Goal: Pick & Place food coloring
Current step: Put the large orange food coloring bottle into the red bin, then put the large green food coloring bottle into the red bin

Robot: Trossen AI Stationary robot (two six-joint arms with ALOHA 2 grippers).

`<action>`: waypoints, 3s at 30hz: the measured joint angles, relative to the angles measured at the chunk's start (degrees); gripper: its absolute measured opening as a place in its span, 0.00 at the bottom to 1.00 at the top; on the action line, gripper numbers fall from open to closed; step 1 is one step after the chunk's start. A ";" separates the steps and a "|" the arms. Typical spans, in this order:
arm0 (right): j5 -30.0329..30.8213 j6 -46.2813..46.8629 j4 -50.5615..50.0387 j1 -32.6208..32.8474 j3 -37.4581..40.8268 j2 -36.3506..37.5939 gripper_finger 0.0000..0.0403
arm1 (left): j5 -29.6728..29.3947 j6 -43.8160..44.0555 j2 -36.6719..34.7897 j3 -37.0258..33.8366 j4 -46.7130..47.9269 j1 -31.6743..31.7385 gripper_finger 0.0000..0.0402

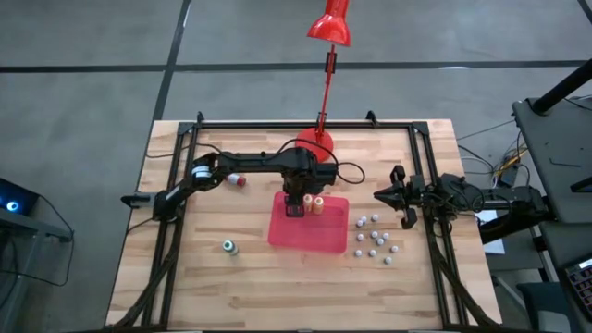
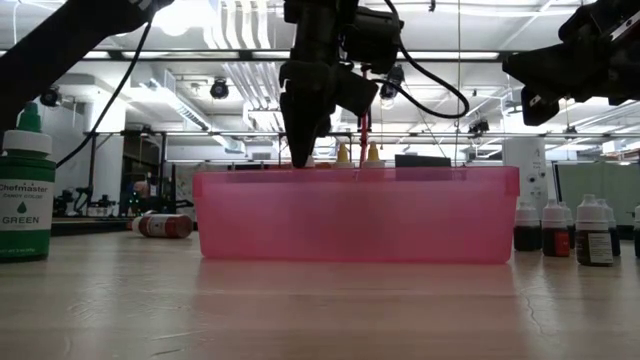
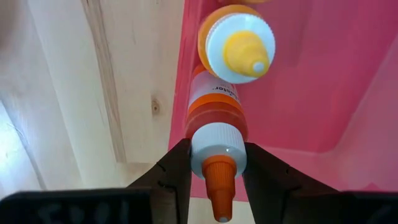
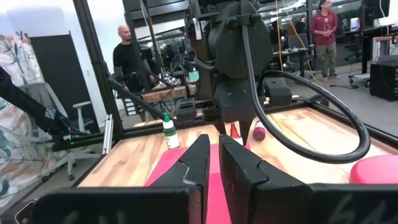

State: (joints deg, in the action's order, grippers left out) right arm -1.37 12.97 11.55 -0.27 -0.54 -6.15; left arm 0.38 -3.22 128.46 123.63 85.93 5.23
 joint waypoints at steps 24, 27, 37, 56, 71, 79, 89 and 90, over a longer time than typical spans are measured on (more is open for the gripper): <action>0.00 0.11 -0.83 0.02 -0.02 0.00 0.07 | 1.59 -1.20 0.00 -0.04 -2.95 0.00 0.24; 0.00 0.11 -0.81 0.02 -0.02 0.00 0.07 | 1.59 -1.18 0.00 -0.04 -2.95 0.00 0.24; 0.00 0.11 -0.79 0.02 -0.02 0.00 0.07 | 1.66 -0.20 0.00 -0.04 -2.95 0.00 0.32; 0.00 0.09 -0.79 0.01 -0.02 0.00 0.07 | 2.03 0.32 -0.09 0.15 4.25 0.02 0.37; -0.12 0.11 -0.70 0.02 -0.02 0.04 0.07 | 1.65 5.06 -9.79 -2.57 2.42 0.09 0.37; -0.09 5.52 -0.43 0.00 -0.01 0.04 0.07 | 1.58 7.92 -19.04 -12.73 -4.37 0.42 0.37; 0.02 3.17 -0.55 0.00 -0.02 0.07 0.07 | 1.44 12.74 -35.59 -37.38 -22.27 1.05 0.37; 0.02 3.17 -0.59 0.00 -0.02 0.05 0.07 | 1.46 13.54 -36.95 -39.11 -22.40 1.05 0.37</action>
State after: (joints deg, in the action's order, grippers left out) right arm -1.34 16.14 10.97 -0.27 -0.56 -6.11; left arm 1.85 10.31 91.52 84.53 63.53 6.28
